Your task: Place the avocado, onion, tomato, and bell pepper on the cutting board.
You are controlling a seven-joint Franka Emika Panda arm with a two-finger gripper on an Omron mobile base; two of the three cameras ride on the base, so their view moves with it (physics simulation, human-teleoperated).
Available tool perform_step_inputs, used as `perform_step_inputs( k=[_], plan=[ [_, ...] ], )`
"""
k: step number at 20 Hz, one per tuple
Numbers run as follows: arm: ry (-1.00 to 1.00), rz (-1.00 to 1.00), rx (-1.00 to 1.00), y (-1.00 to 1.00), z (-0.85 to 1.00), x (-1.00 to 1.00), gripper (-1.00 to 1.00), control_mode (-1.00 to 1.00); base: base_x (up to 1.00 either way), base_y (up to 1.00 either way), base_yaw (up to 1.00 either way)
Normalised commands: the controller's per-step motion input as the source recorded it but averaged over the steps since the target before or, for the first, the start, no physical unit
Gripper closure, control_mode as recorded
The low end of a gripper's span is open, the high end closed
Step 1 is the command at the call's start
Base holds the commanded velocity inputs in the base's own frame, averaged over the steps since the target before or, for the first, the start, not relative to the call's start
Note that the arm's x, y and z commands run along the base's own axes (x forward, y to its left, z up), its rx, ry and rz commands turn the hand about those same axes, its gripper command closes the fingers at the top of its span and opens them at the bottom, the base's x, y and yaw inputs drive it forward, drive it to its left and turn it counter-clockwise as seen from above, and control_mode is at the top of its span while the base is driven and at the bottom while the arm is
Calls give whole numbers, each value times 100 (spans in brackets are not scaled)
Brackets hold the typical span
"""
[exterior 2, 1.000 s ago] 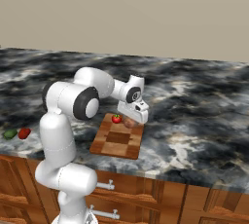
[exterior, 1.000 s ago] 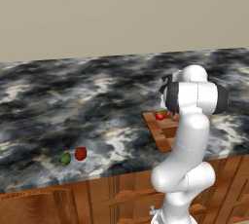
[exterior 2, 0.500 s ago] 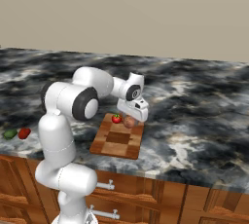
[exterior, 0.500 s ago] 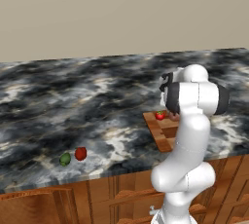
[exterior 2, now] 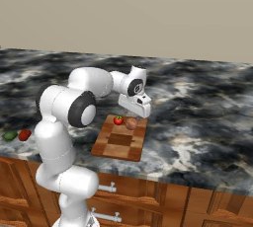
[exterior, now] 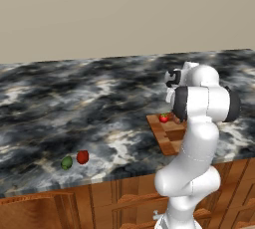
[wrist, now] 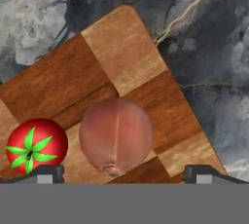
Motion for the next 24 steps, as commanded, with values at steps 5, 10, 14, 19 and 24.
perform_step_inputs(
  k=[5, 10, 14, 19, 24],
  plan=[
    [-7, 0, -5, 22, 38, -33, -100, -100, 0, 0, 0],
    [-8, 0, -7, 40, 34, -41, -100, -100, 0, 0, 0],
    [-1, 2, -3, 48, 8, -32, -100, -100, 0, 0, 0],
    [0, 3, 0, 69, -13, -24, -100, -100, 0, 0, 0],
    [-2, 8, 0, 58, -2, -34, -100, -100, 0, 0, 0]
  ],
)
